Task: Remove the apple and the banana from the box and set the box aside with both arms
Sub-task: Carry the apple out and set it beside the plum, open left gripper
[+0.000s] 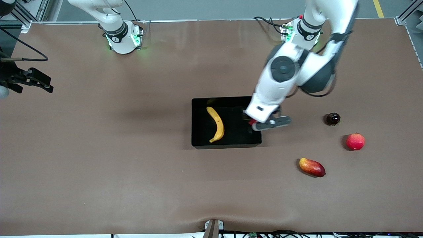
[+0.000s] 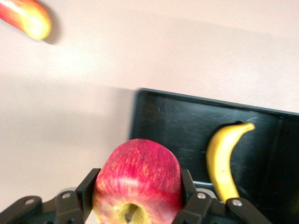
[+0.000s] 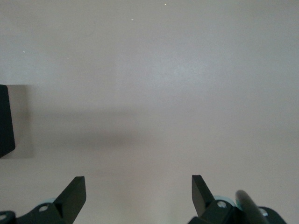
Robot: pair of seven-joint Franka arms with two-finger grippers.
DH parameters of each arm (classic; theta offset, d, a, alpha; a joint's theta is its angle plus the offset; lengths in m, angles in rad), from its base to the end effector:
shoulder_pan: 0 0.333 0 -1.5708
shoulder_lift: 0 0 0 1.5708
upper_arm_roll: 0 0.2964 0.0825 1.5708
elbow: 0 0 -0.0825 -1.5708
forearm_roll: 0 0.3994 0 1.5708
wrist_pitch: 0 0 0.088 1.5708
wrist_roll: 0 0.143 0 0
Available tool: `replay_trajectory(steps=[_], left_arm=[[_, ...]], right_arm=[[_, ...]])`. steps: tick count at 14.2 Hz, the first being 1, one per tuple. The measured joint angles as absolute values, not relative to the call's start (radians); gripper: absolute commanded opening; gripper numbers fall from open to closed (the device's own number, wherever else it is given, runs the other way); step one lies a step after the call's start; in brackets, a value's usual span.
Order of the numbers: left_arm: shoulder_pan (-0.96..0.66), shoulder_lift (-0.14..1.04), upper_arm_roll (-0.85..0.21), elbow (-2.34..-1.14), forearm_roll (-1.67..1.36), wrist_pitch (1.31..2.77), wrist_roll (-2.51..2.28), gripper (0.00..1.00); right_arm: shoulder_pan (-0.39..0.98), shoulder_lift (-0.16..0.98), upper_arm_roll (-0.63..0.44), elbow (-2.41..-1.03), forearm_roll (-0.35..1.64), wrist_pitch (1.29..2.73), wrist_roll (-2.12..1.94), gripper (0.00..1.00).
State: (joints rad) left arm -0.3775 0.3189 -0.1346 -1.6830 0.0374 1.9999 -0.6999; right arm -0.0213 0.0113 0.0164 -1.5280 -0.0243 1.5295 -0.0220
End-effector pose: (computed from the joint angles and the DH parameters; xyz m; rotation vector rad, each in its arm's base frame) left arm 0.5764 -0.3139 0.3551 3.1218 0.2801 -0.0058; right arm 0.5690 -0.0064 0.5797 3.1175 0.0253 -0.0158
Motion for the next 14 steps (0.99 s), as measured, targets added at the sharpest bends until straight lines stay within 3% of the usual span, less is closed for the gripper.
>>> replay_trajectory(steps=[6, 14], left_arm=[[-0.187, 0.347, -0.128, -1.734, 0.039, 1.976, -0.489, 0.00], [-0.021, 0.564, -0.127, -1.761, 0.149, 2.027, -0.441, 0.00]], right_arm=[[-0.020, 0.012, 0.017, -1.527, -0.024, 1.530, -0.022, 1.00], [-0.019, 0.012, 0.017, -1.526, -0.024, 1.530, -0.022, 1.00]])
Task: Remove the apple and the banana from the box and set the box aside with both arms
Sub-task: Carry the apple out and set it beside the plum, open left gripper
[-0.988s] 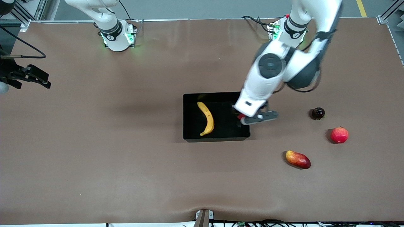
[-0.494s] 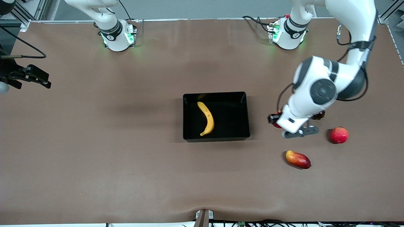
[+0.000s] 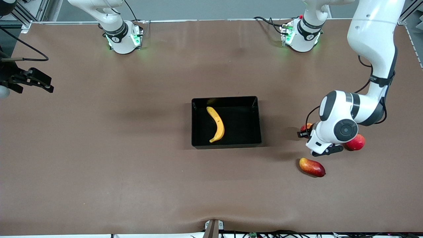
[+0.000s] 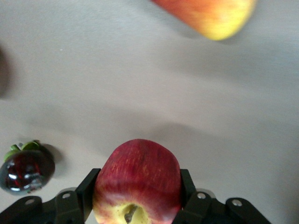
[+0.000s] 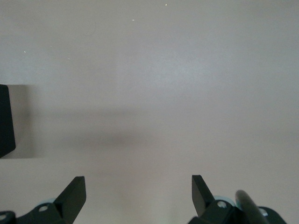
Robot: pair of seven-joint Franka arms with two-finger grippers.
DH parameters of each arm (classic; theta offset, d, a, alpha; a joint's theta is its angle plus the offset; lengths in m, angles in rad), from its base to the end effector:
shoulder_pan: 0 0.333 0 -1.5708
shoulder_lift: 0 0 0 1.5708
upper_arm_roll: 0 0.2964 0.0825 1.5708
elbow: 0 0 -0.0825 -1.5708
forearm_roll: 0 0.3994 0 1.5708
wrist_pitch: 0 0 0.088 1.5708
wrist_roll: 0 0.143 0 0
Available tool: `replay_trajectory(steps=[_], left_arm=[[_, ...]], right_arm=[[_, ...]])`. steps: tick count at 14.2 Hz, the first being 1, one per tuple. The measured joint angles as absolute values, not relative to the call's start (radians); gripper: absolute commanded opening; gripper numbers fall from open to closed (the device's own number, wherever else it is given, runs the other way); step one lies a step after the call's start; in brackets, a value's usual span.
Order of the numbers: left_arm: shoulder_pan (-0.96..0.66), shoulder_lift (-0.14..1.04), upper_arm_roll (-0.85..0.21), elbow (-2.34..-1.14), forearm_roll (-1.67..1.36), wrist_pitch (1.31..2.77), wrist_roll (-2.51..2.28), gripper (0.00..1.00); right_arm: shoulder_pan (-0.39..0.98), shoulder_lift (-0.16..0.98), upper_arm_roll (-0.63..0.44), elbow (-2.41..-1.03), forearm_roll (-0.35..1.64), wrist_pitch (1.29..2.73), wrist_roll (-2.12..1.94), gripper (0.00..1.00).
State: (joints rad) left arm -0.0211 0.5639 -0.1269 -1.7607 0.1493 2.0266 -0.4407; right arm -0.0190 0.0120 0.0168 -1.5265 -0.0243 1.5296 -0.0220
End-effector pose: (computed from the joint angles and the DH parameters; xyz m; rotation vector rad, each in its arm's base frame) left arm 0.6144 -0.0773 0.1661 -2.9629 -0.3222 0.3949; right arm 0.5693 -0.0049 0.5800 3.1175 0.0295 -0.0143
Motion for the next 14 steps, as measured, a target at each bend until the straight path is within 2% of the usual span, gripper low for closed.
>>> replay_trajectory(steps=[1, 2, 3, 4, 5, 10, 14], left_arm=[[-0.004, 0.576, -0.127, -1.760, 0.155, 2.028, -0.438, 0.00], [0.008, 0.588, -0.127, -1.760, 0.156, 2.028, -0.435, 0.09], [0.013, 0.601, -0.127, -1.760, 0.156, 2.028, -0.434, 0.34], [0.014, 0.615, -0.128, -1.760, 0.156, 2.029, -0.434, 0.75], [0.013, 0.625, -0.130, -1.759, 0.156, 2.031, -0.434, 1.00], [0.013, 0.608, -0.140, -1.701, 0.156, 2.012, -0.435, 1.00], [0.000, 0.529, -0.216, -1.607, 0.156, 1.840, -0.446, 1.00]], right_arm=[[-0.019, 0.012, 0.017, -1.526, -0.024, 1.530, -0.022, 1.00], [-0.019, 0.012, 0.017, -1.526, -0.024, 1.530, -0.022, 1.00], [-0.019, 0.012, 0.017, -1.526, -0.024, 1.530, -0.022, 1.00], [-0.019, 0.012, 0.017, -1.526, -0.024, 1.530, -0.022, 1.00], [-0.019, 0.012, 0.017, -1.526, -0.024, 1.530, -0.022, 1.00], [-0.019, 0.012, 0.017, -1.527, -0.024, 1.530, -0.022, 1.00], [-0.019, 0.012, 0.017, -1.526, -0.024, 1.530, -0.022, 1.00]])
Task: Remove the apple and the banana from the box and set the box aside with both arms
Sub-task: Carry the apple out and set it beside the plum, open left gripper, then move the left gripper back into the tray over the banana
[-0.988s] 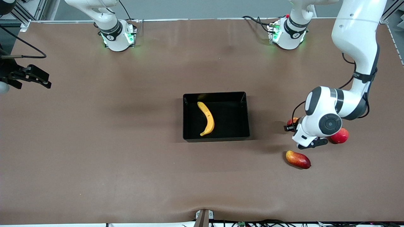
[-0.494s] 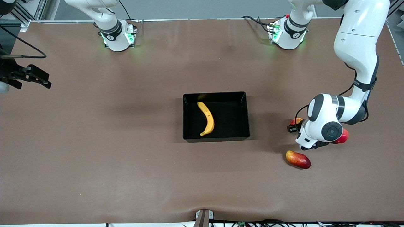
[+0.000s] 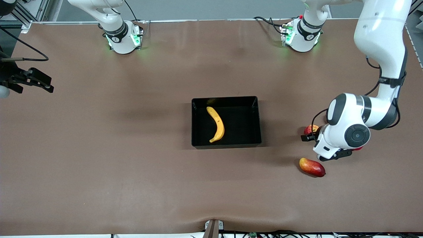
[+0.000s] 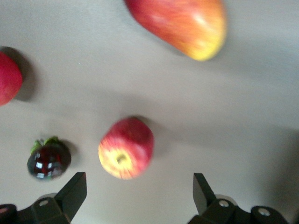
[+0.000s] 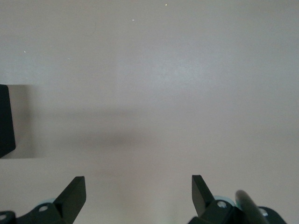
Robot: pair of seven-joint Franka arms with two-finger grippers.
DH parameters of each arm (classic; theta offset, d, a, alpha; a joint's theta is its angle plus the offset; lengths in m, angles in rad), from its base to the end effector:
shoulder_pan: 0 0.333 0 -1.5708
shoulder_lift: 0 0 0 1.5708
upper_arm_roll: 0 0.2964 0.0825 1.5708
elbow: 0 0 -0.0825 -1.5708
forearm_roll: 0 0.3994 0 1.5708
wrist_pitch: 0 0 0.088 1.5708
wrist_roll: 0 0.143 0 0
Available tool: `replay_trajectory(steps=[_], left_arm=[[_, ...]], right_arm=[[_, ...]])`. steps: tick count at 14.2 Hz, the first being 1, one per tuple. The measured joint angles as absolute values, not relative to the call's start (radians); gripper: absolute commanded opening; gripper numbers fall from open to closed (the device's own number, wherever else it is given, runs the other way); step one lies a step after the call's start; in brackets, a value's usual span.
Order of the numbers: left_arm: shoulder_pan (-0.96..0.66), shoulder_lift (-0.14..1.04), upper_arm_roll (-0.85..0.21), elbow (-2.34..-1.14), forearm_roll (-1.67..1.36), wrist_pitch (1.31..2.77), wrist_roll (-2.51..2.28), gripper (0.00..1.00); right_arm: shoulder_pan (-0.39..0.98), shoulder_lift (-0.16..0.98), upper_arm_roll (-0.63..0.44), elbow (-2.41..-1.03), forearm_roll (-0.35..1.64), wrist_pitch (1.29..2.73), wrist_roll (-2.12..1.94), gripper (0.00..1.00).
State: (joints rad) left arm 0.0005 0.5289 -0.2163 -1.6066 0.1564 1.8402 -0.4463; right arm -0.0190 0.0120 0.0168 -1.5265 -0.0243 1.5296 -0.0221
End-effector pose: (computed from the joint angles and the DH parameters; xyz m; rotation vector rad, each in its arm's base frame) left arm 0.6369 -0.1118 0.2471 -2.9835 -0.2703 0.3848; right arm 0.5693 -0.0049 0.5800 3.1175 0.0296 -0.0143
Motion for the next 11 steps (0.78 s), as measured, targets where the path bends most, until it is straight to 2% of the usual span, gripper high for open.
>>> replay_trajectory(steps=[6, 11], left_arm=[[-0.039, 0.479, -0.396, -1.569, 0.156, 1.789, -0.617, 1.00], [-0.246, 0.563, -0.410, -1.514, 0.156, 1.912, -0.878, 1.00]], right_arm=[[-0.019, 0.012, 0.017, -1.527, -0.024, 1.530, -0.022, 1.00], [-0.019, 0.013, 0.017, -1.527, -0.024, 1.530, -0.022, 1.00]])
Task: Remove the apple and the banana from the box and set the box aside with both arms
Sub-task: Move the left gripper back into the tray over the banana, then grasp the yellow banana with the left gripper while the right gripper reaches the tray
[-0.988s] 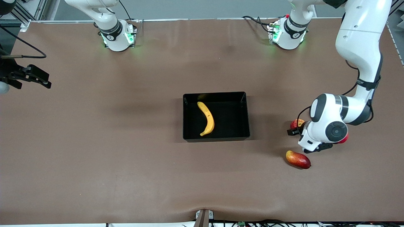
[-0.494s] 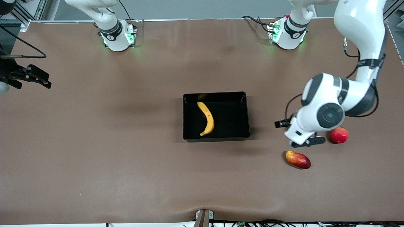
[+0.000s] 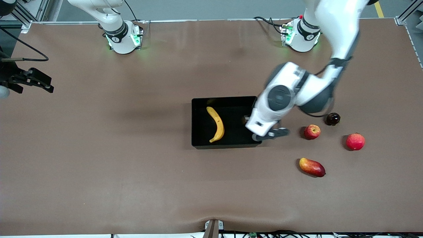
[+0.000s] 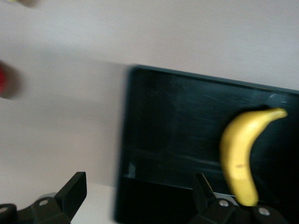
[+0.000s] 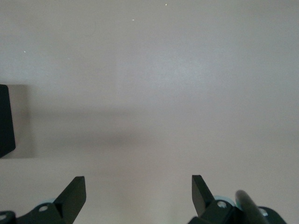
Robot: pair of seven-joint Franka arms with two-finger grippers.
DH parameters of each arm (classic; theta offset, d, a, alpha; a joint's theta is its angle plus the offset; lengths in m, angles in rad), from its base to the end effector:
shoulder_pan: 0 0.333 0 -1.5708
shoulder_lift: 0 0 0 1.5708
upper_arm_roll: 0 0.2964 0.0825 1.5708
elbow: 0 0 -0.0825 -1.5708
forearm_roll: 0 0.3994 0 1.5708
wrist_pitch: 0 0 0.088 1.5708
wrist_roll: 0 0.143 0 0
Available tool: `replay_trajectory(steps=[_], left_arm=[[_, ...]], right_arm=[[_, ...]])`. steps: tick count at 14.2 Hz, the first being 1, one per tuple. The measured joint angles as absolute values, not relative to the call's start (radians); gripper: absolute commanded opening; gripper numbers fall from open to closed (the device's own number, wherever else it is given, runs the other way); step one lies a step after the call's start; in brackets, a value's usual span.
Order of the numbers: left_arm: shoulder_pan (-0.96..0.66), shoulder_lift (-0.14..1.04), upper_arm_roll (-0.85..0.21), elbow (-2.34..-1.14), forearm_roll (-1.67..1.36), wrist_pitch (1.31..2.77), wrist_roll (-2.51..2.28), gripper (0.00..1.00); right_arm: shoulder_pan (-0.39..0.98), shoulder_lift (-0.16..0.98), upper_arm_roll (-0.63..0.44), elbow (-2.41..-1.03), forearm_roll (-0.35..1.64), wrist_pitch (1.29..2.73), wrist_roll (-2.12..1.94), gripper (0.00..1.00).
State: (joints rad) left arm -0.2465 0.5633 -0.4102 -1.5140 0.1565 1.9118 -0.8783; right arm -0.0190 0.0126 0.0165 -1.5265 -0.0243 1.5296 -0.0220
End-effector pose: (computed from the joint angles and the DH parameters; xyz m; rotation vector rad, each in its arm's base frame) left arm 0.5683 -0.3795 0.2872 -3.0898 -0.3170 0.2110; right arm 0.5694 -0.0050 0.5797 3.1175 0.0290 -0.0153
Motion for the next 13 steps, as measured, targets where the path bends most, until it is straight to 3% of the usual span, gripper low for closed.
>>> replay_trajectory(steps=[6, 13], left_arm=[[-0.422, 0.715, -0.349, -1.490, 0.195, 2.207, -1.018, 1.00], [-0.589, 0.839, -0.217, -1.432, 0.196, 2.269, -1.042, 1.00]], right_arm=[[-0.019, 0.015, 0.017, -1.527, -0.024, 1.530, -0.022, 1.00], [-0.019, 0.096, 0.017, -1.526, -0.026, 1.536, -0.022, 1.00]])
